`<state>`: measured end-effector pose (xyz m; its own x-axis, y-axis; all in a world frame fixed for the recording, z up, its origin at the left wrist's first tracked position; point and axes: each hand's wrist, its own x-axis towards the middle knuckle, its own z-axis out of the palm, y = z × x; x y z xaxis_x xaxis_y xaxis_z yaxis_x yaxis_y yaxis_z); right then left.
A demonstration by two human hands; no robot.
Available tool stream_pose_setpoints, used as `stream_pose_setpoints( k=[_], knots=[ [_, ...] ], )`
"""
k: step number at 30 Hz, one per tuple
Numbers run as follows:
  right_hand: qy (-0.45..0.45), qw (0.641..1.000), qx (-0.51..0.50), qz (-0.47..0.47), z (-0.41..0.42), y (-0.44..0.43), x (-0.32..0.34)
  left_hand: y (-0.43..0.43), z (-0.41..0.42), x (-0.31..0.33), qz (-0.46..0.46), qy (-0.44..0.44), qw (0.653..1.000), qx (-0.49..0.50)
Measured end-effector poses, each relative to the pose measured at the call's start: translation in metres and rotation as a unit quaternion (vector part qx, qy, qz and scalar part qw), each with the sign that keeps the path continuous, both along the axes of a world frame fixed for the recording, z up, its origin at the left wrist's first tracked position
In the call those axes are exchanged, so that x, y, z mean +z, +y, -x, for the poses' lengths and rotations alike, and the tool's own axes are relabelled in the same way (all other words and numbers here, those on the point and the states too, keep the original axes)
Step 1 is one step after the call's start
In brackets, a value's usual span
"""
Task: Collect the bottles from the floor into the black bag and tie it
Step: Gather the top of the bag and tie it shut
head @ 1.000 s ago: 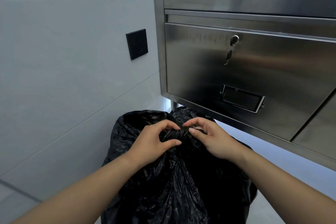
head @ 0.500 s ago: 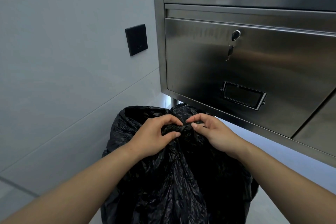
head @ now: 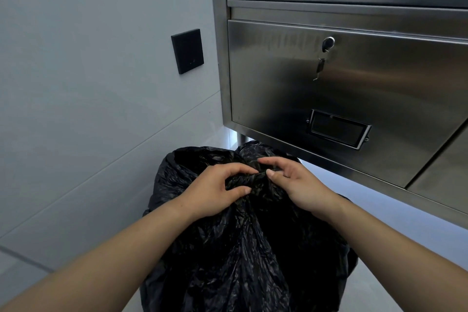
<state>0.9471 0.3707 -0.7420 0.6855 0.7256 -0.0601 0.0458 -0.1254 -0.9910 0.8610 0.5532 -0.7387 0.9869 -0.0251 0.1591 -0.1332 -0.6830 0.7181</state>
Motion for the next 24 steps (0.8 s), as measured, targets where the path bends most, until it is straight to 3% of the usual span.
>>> stream_pose_setpoints(
  k=[3, 9, 13, 17, 24],
  knots=[
    [-0.018, 1.000, -0.007, -0.003, 0.000, 0.000, -0.004, 0.000, -0.002, 0.002, 0.004, 0.001, 1.000, 0.005],
    [-0.231, 0.968, -0.089, -0.030, 0.001, 0.001, -0.002, -0.001, -0.002, 0.005, 0.121, 0.018, 0.992, 0.003],
    [-0.205, 0.975, -0.064, -0.062, 0.006, 0.000, -0.002, 0.003, -0.002, 0.008, 0.168, 0.020, 0.985, 0.017],
    [-0.163, 0.982, -0.064, -0.069, 0.010, 0.003, -0.002, 0.006, -0.002, 0.006, 0.150, 0.018, 0.988, 0.014],
    [-0.253, 0.959, -0.124, -0.040, 0.005, 0.003, -0.004, 0.004, -0.003, 0.004, 0.195, 0.060, 0.979, -0.016]
  ],
)
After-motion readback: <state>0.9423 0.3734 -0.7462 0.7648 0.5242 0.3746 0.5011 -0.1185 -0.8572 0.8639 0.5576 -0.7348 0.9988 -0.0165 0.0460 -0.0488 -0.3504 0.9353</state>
